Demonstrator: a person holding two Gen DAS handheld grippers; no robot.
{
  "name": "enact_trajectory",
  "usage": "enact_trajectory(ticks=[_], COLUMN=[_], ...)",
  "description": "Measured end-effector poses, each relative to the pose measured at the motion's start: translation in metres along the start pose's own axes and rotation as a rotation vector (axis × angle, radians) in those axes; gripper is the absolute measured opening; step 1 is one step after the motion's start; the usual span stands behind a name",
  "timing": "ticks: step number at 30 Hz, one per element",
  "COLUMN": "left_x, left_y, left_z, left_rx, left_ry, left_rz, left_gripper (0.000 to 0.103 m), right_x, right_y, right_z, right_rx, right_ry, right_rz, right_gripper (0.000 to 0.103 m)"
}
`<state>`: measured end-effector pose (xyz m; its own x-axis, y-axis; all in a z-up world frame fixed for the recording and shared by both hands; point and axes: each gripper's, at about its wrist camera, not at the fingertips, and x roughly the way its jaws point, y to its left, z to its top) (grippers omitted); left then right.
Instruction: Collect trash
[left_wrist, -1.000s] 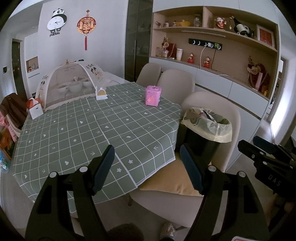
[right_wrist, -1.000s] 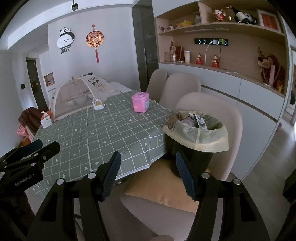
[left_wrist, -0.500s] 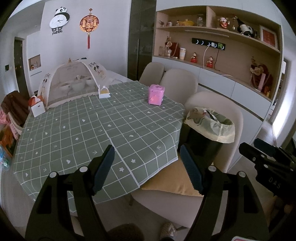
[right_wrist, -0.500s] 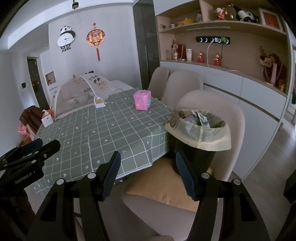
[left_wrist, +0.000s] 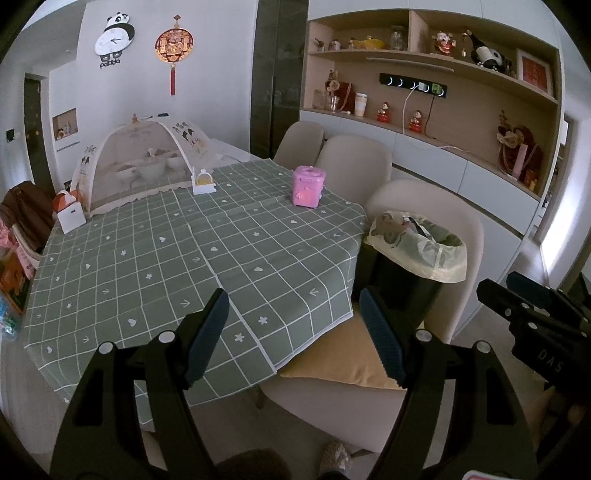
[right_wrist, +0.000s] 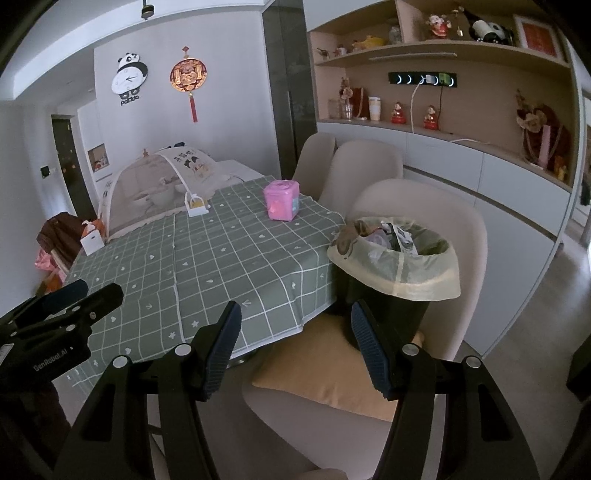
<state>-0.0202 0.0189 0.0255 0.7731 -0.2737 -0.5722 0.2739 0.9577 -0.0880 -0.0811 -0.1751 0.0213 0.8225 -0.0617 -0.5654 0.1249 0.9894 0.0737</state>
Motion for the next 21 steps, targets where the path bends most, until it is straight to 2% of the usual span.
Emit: enact_trajectory(ticks=[12, 17, 19, 21], left_x=[0.013, 0.052, 0.085, 0.112], left_y=[0.010, 0.030, 0.054, 0.081], left_z=[0.000, 0.000, 0.005, 0.013], left_rx=[0.012, -0.042, -0.109, -0.170], left_ry=[0.010, 0.110, 0.178, 0.210], left_rz=[-0.007, 0.005, 0.039, 0.096], left_gripper=[0.070, 0.070, 0.070, 0.070], right_x=[0.009, 0.038, 0.063, 0.093], right_y=[0.004, 0.011, 0.014, 0.019], right_z=[0.002, 0.008, 0.016, 0.026], right_rx=[-0.001, -0.018, -0.032, -0.062], right_ry=[0.017, 0.055, 0.087, 0.113], right_rz=[-0.003, 0.010, 0.032, 0.062], right_gripper=[0.059, 0.059, 0.059, 0.059])
